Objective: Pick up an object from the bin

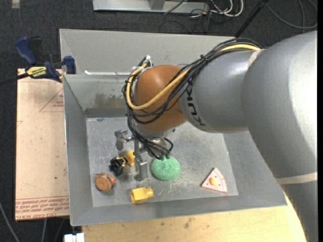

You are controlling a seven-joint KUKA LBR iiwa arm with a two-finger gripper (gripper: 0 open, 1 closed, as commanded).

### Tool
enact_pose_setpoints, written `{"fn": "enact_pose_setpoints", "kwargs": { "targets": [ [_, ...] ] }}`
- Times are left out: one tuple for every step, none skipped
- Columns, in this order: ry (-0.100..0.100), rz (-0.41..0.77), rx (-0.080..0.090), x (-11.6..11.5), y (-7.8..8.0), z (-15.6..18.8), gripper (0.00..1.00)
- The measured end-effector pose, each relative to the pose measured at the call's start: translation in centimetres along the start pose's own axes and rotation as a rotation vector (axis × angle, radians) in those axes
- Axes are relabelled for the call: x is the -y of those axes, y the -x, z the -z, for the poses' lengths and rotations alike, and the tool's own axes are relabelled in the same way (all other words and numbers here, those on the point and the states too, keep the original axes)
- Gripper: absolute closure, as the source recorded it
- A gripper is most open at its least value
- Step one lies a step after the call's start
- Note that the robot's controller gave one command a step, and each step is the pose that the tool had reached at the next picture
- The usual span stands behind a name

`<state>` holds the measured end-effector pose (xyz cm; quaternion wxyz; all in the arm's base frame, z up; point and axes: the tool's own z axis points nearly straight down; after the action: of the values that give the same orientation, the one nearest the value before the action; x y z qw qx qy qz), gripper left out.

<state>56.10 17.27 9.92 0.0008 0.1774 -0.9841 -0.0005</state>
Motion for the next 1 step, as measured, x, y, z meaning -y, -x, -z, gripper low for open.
{"fn": "enact_pose_setpoints", "kwargs": {
  "targets": [
    [-0.001,0.020,0.006,0.22,1.65,3.70,0.00]
  ]
}}
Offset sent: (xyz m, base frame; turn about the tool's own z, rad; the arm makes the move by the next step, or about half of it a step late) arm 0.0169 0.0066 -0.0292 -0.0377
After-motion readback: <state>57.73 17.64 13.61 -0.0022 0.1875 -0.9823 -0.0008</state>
